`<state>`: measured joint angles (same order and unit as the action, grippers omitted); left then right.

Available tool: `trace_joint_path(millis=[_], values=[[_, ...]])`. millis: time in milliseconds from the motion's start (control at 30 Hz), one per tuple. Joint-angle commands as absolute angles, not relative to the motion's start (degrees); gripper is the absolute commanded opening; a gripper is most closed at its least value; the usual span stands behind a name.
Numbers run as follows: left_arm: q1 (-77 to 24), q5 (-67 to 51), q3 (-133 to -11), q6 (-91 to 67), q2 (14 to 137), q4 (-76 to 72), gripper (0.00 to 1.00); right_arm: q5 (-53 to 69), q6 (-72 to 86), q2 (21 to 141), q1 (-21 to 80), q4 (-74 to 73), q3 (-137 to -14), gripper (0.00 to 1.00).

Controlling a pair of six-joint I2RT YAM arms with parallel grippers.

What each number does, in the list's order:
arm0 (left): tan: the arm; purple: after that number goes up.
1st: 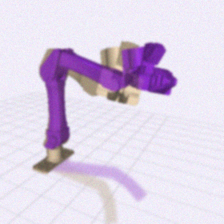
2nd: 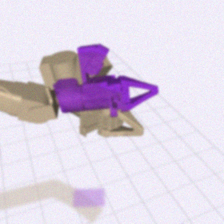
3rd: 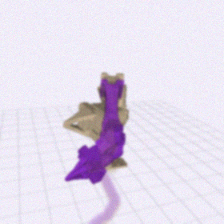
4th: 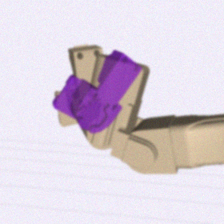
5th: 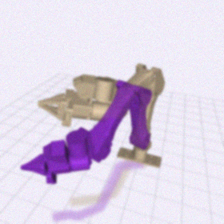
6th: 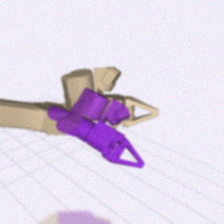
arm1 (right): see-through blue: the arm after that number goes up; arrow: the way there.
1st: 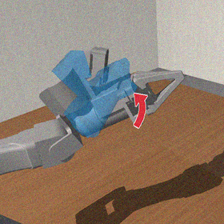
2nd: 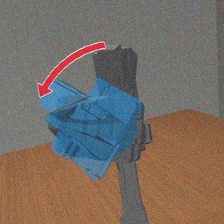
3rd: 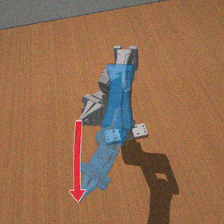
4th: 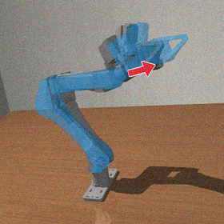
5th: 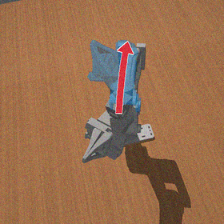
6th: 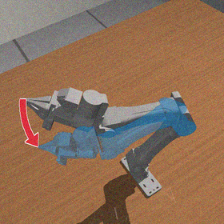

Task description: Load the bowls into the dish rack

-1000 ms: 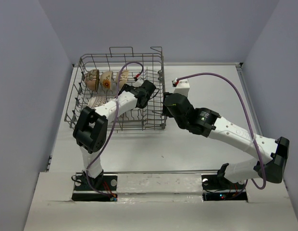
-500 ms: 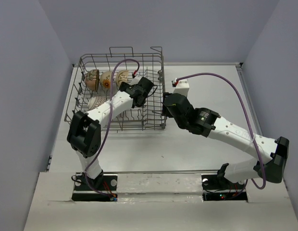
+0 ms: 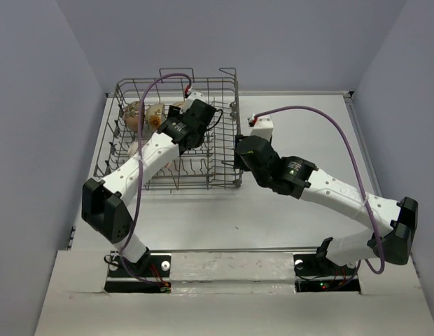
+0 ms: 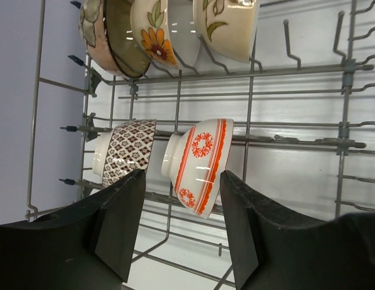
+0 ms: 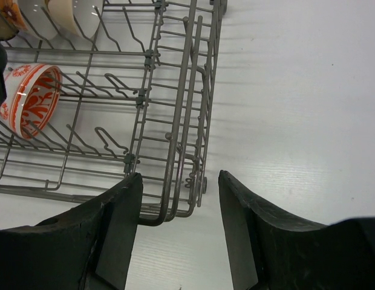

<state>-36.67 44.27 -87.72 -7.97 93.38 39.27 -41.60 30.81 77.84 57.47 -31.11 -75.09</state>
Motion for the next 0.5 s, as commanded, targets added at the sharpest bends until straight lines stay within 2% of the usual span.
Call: trace_joint_path(millis=[0,133,233,267,333,467], values=[[-37.79,41.75,-88.43,-7.12,86.07,35.43,0.65,-44.29,30.15,76.20,58.10,-29.18,-77.70,0.59],[-39.11,39.39,-84.73,-6.94,79.20,29.20,0.66,-45.70,29.45,74.10,58.10,-29.09,-77.61,0.67],[-39.37,34.12,-79.83,-6.24,72.09,22.62,0.69,-47.37,28.74,71.55,58.10,-28.74,-76.99,0.79],[-39.55,31.84,-78.50,-6.24,68.33,20.76,0.71,-48.50,28.13,69.89,58.10,-27.96,-76.56,0.88],[-39.55,29.89,-73.95,-6.15,64.79,16.20,0.73,-49.74,27.25,67.95,58.10,-26.99,-75.06,0.99],[-39.64,26.02,-69.96,-6.24,59.69,11.87,0.75,-53.52,25.67,62.41,58.10,-24.35,-71.99,1.00]])
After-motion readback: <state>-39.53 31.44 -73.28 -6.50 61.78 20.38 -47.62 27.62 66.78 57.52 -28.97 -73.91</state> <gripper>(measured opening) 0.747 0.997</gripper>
